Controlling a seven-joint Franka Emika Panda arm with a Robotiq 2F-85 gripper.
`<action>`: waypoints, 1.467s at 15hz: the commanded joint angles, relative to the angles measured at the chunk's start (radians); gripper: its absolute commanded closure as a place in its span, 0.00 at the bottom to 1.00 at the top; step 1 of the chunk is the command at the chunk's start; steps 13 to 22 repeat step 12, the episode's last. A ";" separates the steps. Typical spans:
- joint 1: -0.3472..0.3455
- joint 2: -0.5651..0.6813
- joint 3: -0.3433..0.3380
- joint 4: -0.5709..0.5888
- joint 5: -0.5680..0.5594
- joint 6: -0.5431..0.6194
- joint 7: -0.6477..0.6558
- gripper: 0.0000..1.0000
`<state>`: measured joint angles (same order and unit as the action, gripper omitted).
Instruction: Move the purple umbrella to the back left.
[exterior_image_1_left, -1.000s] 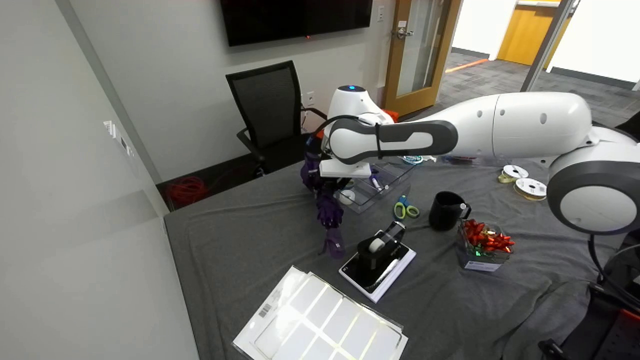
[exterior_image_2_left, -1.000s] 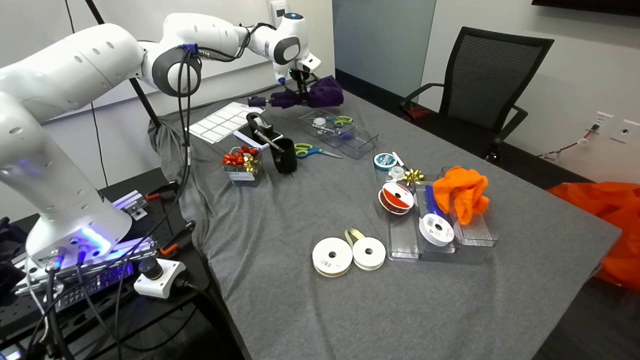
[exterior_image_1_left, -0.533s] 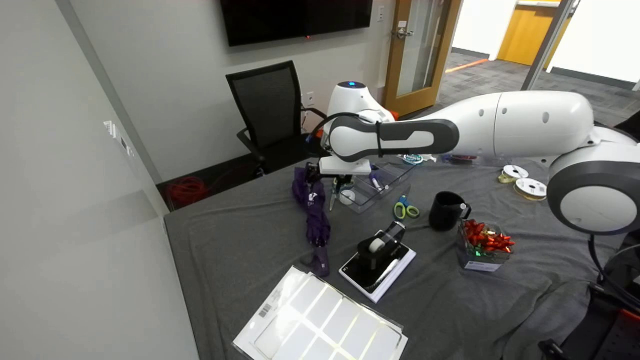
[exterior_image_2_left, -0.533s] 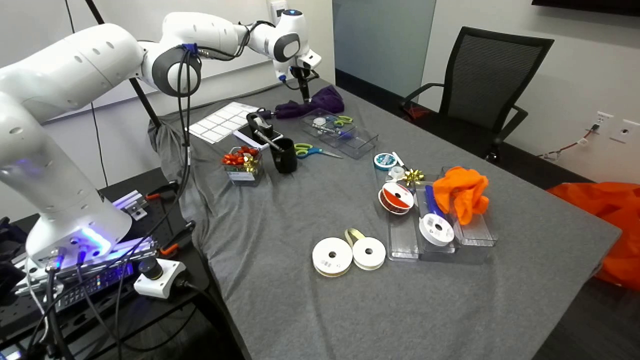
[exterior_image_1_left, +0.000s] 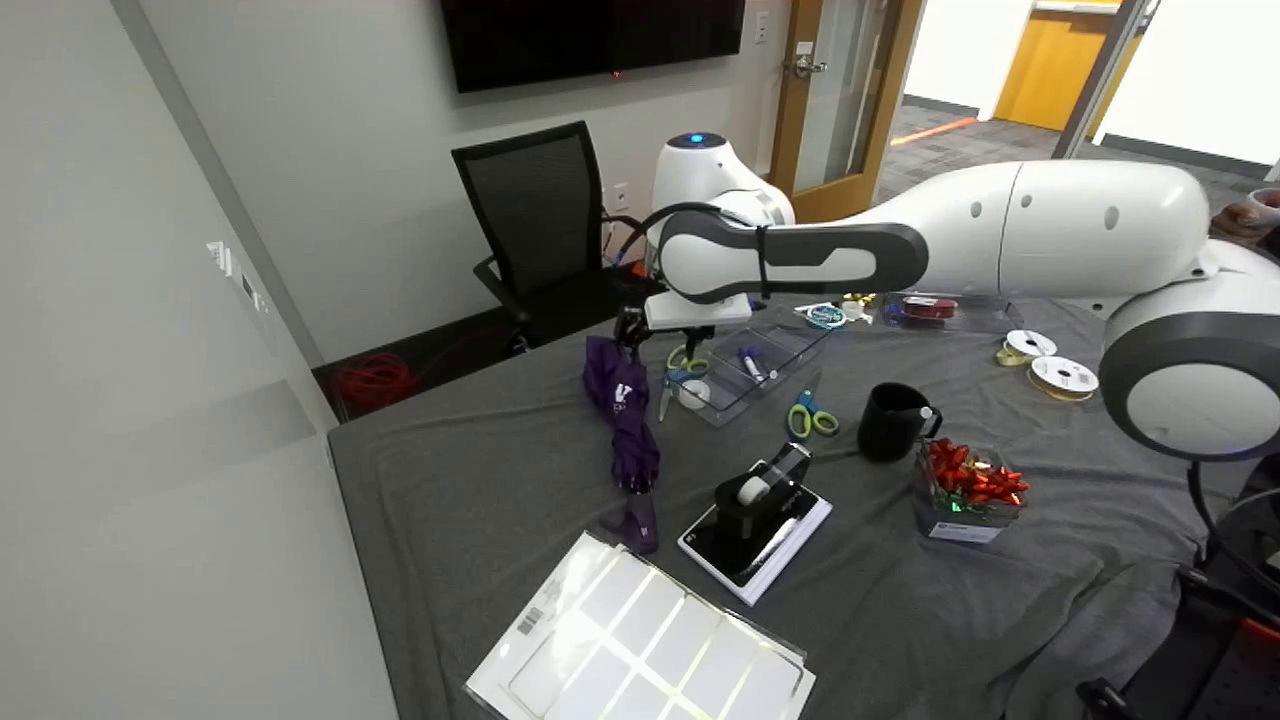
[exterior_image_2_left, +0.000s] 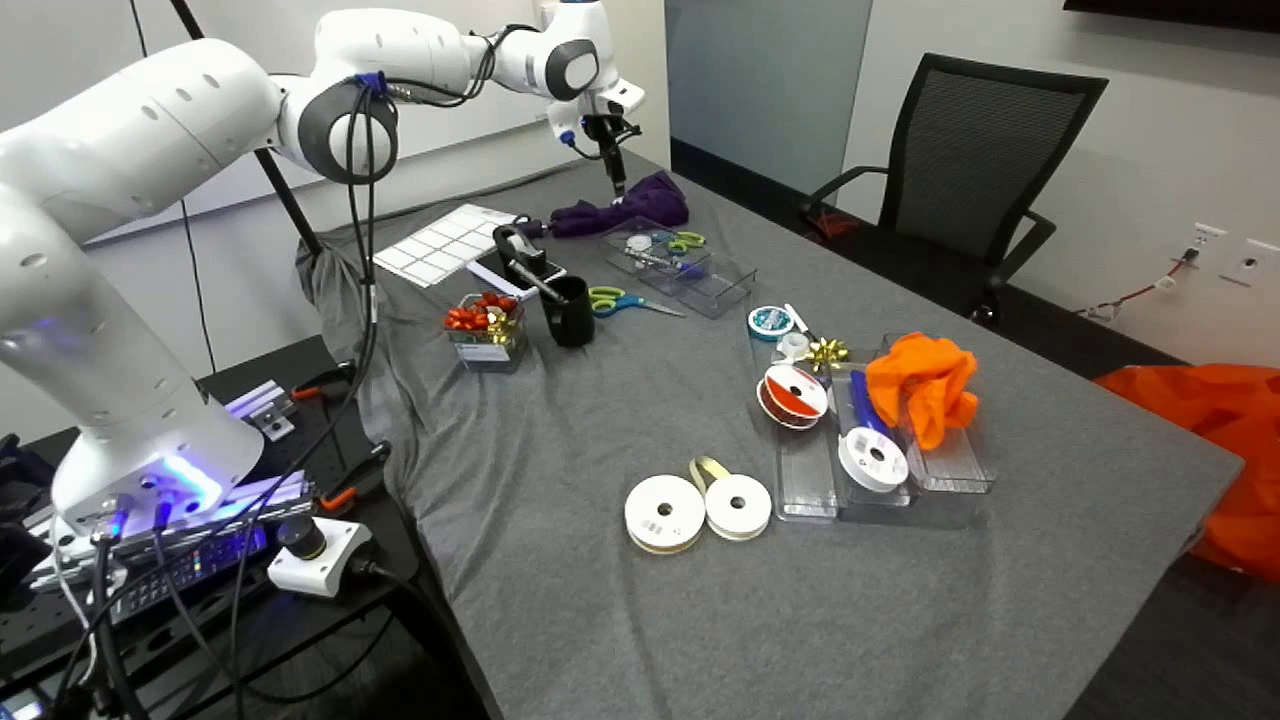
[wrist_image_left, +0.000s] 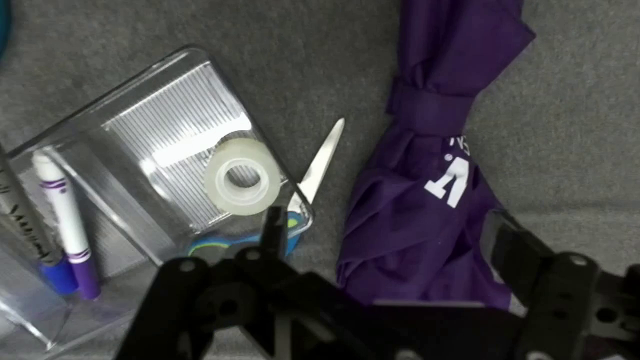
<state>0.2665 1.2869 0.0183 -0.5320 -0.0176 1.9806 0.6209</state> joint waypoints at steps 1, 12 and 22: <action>0.014 -0.079 -0.039 -0.017 -0.056 -0.137 -0.025 0.00; -0.018 -0.200 -0.046 -0.035 -0.157 -0.317 -0.296 0.00; -0.018 -0.200 -0.046 -0.035 -0.157 -0.317 -0.296 0.00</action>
